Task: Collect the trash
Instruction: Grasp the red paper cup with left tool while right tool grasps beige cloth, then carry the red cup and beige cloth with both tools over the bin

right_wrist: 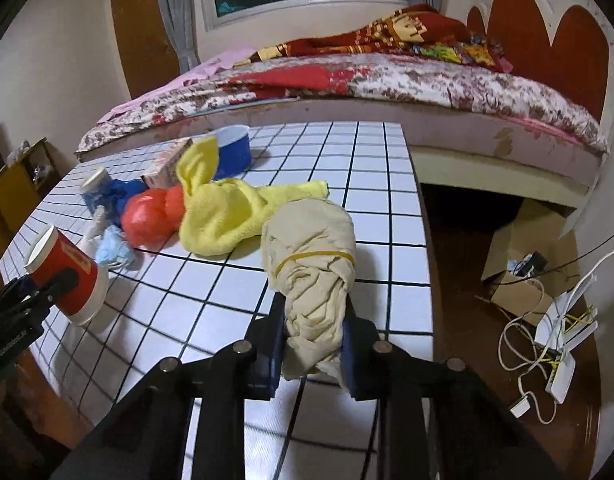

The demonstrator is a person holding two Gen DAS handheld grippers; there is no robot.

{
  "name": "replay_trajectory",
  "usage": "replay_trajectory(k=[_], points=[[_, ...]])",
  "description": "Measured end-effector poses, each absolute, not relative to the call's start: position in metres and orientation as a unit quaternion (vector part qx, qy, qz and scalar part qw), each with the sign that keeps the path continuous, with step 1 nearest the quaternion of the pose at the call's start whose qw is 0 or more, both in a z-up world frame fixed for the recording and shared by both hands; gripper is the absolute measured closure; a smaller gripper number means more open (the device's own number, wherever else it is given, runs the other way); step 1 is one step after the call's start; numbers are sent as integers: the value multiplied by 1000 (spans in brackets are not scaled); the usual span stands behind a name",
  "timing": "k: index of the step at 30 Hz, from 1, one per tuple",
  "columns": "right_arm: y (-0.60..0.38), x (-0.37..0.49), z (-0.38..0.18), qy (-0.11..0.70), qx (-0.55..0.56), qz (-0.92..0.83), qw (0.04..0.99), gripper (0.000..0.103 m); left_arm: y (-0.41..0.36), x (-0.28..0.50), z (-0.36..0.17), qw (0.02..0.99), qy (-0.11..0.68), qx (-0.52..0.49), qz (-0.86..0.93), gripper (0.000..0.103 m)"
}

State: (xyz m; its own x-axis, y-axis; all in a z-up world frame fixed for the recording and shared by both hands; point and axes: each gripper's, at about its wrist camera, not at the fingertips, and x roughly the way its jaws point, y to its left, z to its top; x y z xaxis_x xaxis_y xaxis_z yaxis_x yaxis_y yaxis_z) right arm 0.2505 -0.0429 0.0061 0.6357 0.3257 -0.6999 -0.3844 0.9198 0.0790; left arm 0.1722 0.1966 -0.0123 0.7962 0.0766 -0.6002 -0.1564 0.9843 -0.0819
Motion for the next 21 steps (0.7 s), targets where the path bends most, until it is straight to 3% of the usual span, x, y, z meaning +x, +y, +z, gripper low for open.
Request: replay_trajectory(k=[21], points=[[-154, 160, 41, 367, -27, 143, 919, 77, 94, 122, 10, 952, 302, -34, -32, 42]])
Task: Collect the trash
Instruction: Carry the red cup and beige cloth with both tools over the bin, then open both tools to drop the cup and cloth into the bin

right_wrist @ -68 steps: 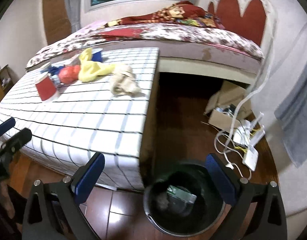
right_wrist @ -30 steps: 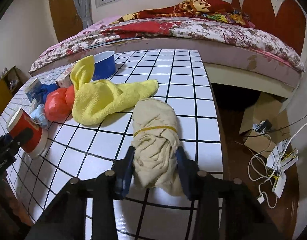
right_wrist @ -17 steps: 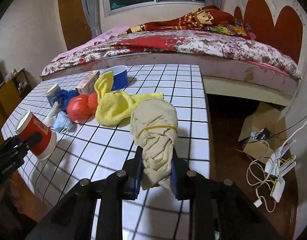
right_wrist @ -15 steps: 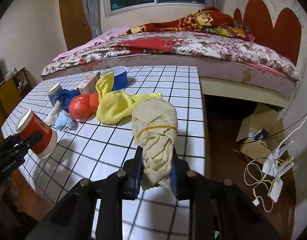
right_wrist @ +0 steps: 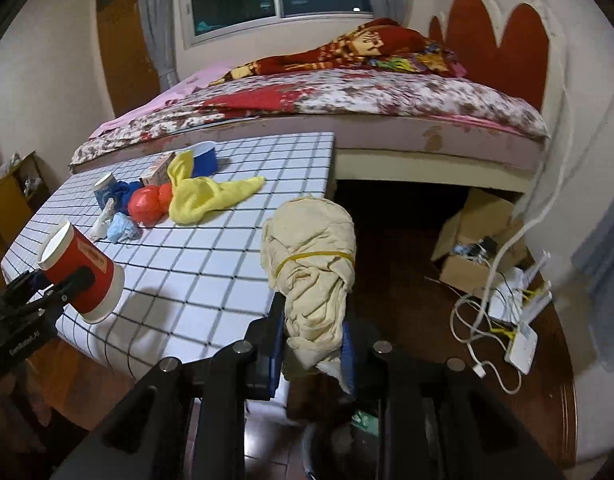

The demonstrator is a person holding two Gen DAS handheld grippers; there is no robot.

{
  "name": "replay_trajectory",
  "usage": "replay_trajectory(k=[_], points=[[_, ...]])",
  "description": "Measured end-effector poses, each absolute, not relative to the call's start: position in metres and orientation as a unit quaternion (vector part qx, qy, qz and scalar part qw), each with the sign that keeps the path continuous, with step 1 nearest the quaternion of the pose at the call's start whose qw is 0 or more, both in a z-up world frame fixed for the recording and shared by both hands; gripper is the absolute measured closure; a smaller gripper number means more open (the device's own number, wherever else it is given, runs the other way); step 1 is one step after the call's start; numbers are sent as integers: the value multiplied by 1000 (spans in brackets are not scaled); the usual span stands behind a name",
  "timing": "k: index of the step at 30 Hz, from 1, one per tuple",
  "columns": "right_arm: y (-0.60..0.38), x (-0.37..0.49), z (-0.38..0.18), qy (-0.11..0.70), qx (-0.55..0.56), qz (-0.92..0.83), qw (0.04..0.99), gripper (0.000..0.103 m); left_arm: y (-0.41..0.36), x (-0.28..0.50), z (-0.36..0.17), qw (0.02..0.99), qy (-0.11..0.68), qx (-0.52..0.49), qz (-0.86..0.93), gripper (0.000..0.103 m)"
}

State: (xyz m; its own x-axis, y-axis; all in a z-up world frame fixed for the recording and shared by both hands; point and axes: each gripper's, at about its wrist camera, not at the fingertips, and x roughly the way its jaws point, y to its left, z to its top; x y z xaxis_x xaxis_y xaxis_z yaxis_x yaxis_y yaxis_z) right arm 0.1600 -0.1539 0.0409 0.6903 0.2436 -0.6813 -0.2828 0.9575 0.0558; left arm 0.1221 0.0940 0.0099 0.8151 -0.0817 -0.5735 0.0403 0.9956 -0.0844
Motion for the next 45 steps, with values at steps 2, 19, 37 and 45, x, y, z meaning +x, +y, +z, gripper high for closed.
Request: replay_trajectory(k=[2, 19, 37, 45], points=[[-166, 152, 41, 368, -26, 138, 919, 77, 80, 117, 11, 952, 302, -28, -43, 42], [-255, 98, 22, 398, -3, 96, 912, 77, -38, 85, 5, 937, 317, 17, -146, 42], [-306, 79, -32, 456, 9, 77, 887, 77, -111, 79, -45, 902, 377, 37, -208, 42], [-305, 91, -64, 488, 16, 86, 868, 77, -121, 92, -76, 883, 413, 37, -220, 42]])
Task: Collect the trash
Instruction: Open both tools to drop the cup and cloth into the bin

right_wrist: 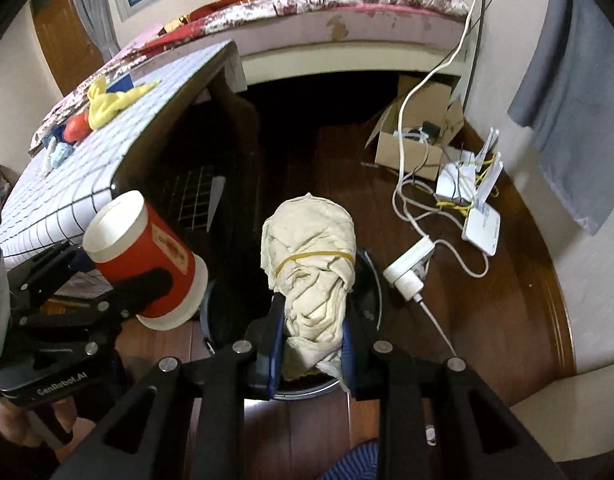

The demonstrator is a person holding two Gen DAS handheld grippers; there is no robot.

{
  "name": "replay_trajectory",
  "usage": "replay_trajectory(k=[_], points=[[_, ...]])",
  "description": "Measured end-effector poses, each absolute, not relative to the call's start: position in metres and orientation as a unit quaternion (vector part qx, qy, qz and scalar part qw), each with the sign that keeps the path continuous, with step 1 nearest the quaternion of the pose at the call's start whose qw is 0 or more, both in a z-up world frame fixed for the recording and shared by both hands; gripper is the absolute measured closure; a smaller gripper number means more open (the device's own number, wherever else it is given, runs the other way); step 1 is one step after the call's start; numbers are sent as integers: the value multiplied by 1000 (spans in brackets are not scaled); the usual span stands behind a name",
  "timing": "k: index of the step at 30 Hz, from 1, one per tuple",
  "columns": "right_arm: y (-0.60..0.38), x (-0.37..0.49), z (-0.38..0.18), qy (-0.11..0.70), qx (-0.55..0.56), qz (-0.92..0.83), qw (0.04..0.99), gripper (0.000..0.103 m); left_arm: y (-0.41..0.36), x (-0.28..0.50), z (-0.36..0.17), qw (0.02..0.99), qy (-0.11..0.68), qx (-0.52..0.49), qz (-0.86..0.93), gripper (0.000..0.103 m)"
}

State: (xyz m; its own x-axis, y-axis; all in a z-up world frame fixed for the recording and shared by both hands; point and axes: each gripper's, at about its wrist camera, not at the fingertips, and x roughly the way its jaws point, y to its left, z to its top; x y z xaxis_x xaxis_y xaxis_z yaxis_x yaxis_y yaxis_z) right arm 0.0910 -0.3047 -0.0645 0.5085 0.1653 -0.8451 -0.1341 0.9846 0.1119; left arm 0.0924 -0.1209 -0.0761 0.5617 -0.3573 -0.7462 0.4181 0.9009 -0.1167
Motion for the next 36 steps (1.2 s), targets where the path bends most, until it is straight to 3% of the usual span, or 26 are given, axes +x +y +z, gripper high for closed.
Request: replay_trajectory(k=[8, 11, 12, 13, 14, 17, 20, 24, 36], points=[[-299, 107, -89, 512, 15, 94, 854, 77, -127, 106, -100, 869, 440, 28, -227, 41], [-297, 114, -94, 513, 10, 93, 854, 74, -131, 109, -108, 862, 448, 25, -236, 33], [-297, 117, -96, 512, 7, 86, 855, 62, -131, 110, -110, 860, 453, 25, -232, 22], [-298, 118, -97, 511, 3, 77, 856, 51, -131, 111, -113, 861, 456, 29, -223, 17], [-300, 119, -98, 510, 0, 69, 858, 31, -130, 111, -115, 863, 456, 32, -214, 13], [-307, 122, -98, 511, 0, 50, 858, 27, -123, 110, -118, 867, 460, 39, -188, 5], [-310, 122, -92, 504, 1, 42, 863, 25, -112, 108, -116, 872, 456, 33, -177, 5], [-305, 119, -83, 493, -10, 39, 869, 9, -107, 105, -111, 877, 449, 35, -167, 4], [-292, 109, -62, 469, -24, 46, 881, 8, -88, 93, -78, 896, 417, 39, -150, 4]])
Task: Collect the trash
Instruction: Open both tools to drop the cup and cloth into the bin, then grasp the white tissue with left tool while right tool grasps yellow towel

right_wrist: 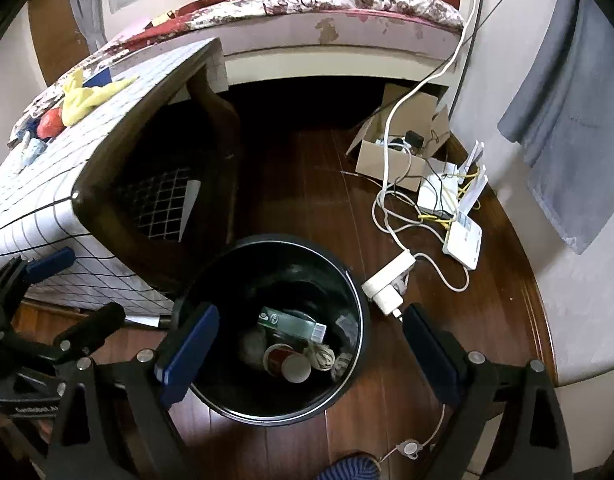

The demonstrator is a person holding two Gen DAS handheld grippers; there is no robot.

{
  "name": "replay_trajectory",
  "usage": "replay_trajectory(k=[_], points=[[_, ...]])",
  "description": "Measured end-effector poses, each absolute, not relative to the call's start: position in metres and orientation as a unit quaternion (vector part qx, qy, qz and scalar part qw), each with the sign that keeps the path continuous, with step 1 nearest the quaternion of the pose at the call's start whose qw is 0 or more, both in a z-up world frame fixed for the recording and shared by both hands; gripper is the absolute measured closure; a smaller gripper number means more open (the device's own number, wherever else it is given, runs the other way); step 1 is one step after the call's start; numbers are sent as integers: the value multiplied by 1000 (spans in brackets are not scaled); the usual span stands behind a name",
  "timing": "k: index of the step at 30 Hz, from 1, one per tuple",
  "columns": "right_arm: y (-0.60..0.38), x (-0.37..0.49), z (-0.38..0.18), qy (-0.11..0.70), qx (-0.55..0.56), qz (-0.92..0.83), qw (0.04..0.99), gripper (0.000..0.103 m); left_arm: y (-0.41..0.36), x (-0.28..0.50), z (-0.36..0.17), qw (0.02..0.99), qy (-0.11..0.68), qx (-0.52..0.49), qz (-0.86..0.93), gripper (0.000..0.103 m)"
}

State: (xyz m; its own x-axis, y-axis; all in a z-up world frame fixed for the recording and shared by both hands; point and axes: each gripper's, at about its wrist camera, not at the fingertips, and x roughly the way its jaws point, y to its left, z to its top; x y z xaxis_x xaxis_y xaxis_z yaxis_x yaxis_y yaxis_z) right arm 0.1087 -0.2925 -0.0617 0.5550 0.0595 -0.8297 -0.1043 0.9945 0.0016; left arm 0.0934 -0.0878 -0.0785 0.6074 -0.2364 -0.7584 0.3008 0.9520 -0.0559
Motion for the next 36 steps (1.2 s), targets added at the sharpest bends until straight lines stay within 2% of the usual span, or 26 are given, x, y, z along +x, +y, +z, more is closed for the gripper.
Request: replay_trajectory(k=[20, 36], points=[[-237, 113, -2, 407, -19, 80, 910, 2, -31, 90, -25, 929, 357, 40, -92, 1], [-121, 150, 33, 365, -21, 170, 915, 2, 126, 124, 20, 949, 309, 56, 33, 1]])
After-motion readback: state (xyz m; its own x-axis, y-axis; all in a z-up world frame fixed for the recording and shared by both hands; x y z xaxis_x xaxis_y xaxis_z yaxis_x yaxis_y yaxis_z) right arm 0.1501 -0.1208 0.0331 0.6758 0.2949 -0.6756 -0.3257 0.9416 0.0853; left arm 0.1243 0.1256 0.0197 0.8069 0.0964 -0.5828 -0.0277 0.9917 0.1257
